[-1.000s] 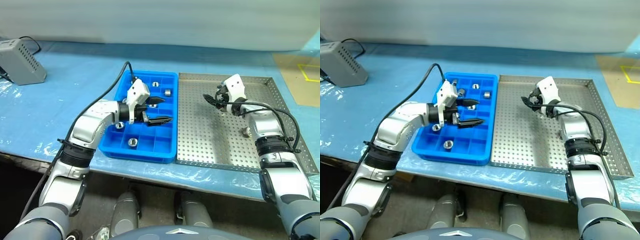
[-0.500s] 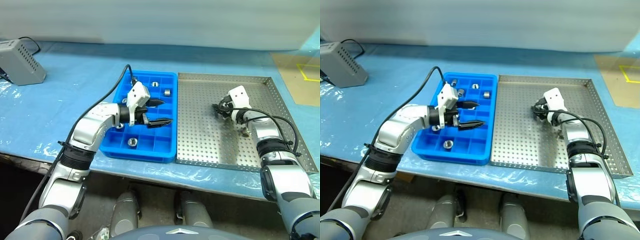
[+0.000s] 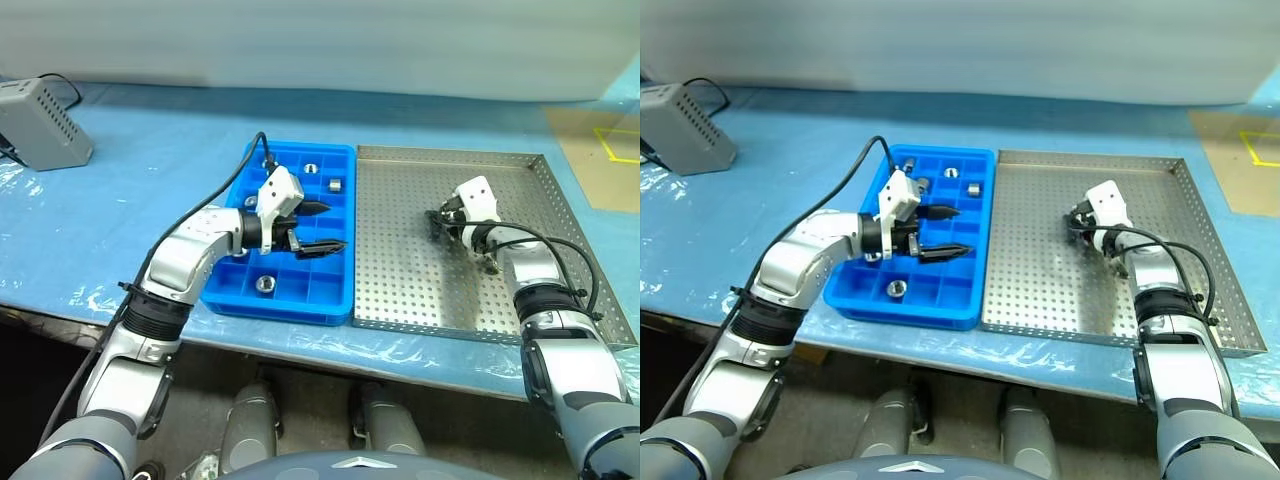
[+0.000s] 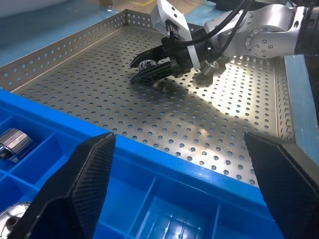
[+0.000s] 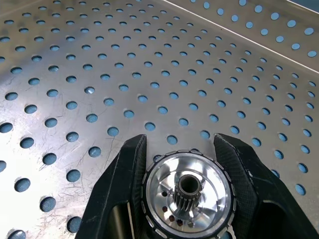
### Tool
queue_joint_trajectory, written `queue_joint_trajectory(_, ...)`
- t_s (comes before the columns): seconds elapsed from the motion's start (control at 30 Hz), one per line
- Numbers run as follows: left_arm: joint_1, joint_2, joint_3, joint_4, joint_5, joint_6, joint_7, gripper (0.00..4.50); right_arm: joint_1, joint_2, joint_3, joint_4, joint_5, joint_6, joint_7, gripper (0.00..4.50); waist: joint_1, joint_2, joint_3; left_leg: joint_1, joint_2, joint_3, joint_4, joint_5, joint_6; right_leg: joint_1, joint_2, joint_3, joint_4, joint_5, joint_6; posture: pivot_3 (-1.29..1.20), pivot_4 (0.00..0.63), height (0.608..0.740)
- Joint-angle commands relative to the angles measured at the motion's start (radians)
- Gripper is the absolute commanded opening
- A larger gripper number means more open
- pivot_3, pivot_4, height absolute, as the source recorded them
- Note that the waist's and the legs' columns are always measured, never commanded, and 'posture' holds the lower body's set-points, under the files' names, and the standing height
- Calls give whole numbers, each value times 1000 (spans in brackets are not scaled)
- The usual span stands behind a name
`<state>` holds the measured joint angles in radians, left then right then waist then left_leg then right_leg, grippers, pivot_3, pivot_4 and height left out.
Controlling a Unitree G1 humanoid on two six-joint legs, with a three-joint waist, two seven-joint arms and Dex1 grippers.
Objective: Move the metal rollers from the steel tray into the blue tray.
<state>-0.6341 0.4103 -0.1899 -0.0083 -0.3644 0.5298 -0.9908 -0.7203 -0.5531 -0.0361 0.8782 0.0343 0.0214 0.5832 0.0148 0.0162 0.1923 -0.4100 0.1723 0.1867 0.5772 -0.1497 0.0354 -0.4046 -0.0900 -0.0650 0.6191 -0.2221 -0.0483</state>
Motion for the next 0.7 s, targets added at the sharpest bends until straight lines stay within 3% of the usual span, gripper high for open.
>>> queue_joint_trajectory(0.03,-21,25,33,-9,0,-12,2,4385,7,5,-23,-81,24,18,7,1687,0,0,0,0,0,0,0,0,0,0,0,0,0,0,0,-206,150,740)
queue_joint_trajectory(0.23,-12,116,120,-34,-22,-26,-6,4385,44,62,3,-411,169,203,203,1687,-11,0,0,0,2,2,-1,0,0,-2,1,0,0,0,0,-182,150,740)
queue_joint_trajectory(0.37,7,170,198,-31,-48,-59,-20,4385,71,99,103,-654,232,318,343,1687,-8,0,0,0,3,2,-3,0,0,-3,2,0,0,0,0,-150,150,740)
queue_joint_trajectory(0.53,50,222,240,-19,-37,-90,-10,4385,35,175,232,-683,192,310,400,1687,6,0,0,0,3,2,-3,0,-1,-2,1,0,-1,0,0,-95,150,740)
queue_joint_trajectory(0.7,126,243,251,-79,-35,-83,12,4385,-17,250,271,-580,158,240,406,1687,24,0,0,0,2,2,-4,0,-1,-3,0,1,-1,0,0,-45,150,740)
